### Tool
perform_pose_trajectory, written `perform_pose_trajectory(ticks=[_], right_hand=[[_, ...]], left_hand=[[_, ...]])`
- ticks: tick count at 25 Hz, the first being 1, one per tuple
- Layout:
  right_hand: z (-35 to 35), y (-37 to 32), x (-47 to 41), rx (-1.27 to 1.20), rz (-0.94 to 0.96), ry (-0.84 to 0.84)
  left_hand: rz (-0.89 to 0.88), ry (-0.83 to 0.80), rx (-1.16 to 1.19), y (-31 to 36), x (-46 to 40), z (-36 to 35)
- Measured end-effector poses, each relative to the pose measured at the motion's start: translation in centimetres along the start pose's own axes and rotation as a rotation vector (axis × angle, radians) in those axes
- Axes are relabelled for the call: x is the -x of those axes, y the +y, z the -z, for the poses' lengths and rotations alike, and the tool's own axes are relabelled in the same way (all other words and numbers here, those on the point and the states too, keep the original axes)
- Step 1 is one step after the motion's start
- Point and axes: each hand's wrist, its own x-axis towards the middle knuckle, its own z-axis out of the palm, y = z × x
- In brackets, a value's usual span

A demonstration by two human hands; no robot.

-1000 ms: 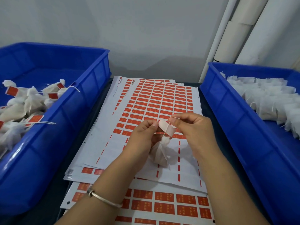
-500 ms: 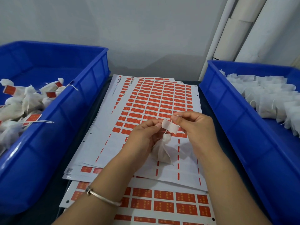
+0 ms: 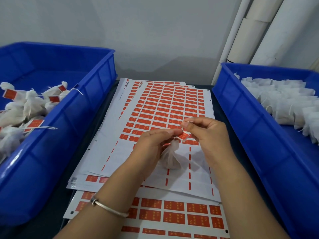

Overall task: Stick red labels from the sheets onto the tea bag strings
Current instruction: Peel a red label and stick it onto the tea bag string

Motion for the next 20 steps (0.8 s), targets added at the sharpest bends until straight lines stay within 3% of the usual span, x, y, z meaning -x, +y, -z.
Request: perform_pose_trajectory(ticks=[4, 8, 12, 20], right_hand=[[0.0, 0.2, -0.1, -0.007, -0.012, -0.013], [0.1, 0.1, 0.0, 0.051, -0.014, -0.184], [-0.1, 0.0, -0.1, 0.070, -0.001, -0.192], [-1.2, -1.0, 0.7, 0.157, 0.143, -0.195]], left_hand=[[-0.022, 0.020, -0.068, -0.2, -0.1, 0.0], [-0.089, 0.040, -0.114, -0.2, 0.0, 0.0], [-0.168, 0.114, -0.183, -0.4, -0.2, 0.3], [-0.084, 0.100, -0.352, 1.9, 0.0, 1.7]])
